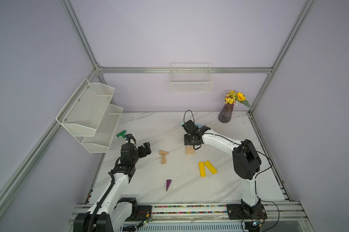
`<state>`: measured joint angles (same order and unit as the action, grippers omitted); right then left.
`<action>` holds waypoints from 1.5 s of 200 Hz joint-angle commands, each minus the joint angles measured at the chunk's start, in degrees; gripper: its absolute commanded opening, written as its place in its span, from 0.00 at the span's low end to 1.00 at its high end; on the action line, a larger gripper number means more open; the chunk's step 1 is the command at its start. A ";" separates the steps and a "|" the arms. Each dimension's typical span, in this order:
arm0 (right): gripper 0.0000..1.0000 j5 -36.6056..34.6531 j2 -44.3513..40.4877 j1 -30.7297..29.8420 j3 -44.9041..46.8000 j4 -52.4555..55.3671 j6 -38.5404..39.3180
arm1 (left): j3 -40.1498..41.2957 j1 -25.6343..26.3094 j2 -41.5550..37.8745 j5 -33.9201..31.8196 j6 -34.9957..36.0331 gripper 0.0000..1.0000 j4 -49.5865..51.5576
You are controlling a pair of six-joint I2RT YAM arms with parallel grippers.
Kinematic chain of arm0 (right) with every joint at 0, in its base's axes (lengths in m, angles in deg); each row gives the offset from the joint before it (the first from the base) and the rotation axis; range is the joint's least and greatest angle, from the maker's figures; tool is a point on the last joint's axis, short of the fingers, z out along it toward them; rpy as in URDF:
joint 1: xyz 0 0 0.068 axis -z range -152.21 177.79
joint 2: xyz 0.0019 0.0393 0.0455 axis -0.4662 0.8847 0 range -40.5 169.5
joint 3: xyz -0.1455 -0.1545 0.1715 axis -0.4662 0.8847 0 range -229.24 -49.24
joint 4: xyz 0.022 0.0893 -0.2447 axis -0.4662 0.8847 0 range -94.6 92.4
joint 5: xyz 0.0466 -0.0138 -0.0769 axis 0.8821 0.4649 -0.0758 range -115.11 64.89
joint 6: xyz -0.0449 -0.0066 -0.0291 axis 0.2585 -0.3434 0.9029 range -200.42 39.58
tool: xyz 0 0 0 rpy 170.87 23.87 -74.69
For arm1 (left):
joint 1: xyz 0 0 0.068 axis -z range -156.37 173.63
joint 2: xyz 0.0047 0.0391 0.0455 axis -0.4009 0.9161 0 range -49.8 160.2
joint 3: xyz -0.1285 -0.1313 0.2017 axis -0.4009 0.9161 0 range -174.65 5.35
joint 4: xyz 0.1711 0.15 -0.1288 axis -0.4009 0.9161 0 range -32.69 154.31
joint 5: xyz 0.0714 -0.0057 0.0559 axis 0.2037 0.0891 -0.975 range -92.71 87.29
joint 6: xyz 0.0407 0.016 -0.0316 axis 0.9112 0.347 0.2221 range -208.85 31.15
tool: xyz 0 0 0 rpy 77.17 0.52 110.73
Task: Assemble a small pinwheel with building blocks
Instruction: Adjust the building block at the center of the board.
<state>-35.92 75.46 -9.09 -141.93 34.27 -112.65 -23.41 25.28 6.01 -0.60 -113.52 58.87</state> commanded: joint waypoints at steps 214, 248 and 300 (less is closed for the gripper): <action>0.10 7.07 8.31 3.49 -1.15 -4.67 7.46 | -0.61 0.37 -1.67 0.18 -1.26 1.00 0.02; 0.10 7.34 8.35 3.09 -0.84 -4.64 7.82 | -0.49 0.37 -1.93 0.18 -1.44 1.00 0.11; 0.09 7.91 8.11 2.48 -0.24 -4.59 8.00 | -0.16 0.37 -2.28 0.18 -1.61 1.00 0.21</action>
<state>-28.42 83.90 -6.01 -143.39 30.51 -105.35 -23.41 25.28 4.81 -0.54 -113.82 59.79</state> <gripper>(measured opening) 0.094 0.999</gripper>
